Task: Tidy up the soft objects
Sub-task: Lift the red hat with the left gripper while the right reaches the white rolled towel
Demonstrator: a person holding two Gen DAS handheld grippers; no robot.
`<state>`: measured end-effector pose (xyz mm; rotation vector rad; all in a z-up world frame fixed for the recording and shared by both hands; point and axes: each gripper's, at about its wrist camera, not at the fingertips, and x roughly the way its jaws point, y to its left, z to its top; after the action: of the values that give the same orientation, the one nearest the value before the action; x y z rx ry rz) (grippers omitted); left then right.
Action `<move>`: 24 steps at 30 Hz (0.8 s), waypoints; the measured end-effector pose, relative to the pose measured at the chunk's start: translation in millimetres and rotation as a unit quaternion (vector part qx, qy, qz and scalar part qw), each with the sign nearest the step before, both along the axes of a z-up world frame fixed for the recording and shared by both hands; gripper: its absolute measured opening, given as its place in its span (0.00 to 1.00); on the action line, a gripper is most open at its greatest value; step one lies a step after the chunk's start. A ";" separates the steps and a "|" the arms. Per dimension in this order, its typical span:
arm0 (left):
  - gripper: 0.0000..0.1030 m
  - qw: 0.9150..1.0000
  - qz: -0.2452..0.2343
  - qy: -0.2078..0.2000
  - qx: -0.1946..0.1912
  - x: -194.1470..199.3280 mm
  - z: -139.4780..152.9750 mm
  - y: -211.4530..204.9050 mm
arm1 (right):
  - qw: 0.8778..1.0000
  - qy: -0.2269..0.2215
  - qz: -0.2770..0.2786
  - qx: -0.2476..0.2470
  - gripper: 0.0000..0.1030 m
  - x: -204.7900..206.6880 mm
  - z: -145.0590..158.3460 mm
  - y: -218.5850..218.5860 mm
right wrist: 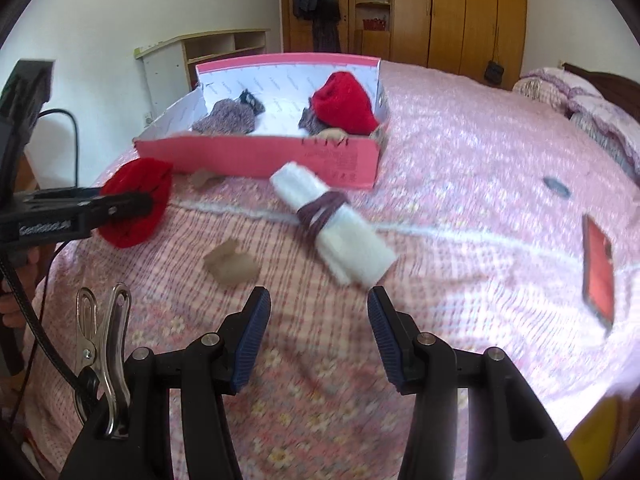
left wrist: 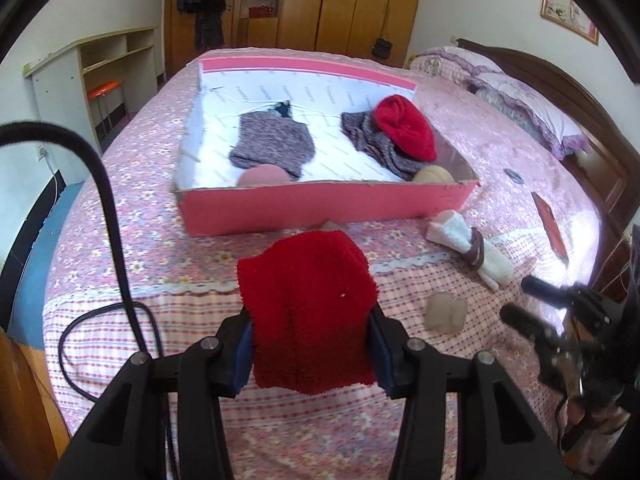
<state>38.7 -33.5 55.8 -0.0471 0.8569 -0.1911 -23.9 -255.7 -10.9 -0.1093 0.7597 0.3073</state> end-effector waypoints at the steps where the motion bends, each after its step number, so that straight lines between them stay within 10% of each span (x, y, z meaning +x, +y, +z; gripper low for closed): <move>1: 0.49 1.000 0.002 -0.001 -0.001 -0.8 0.5 3.0 | 1.000 0.000 0.001 -0.003 0.50 3.4 1.2 0.0; 24: 0.49 1.000 0.017 -0.018 -0.010 -10.2 4.5 24.3 | 0.999 0.020 0.020 -0.038 0.50 63.1 -4.5 12.6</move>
<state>28.6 -9.2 60.3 -0.0774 0.8178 -0.1686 39.2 -243.1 -15.5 -0.1901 0.8090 0.3195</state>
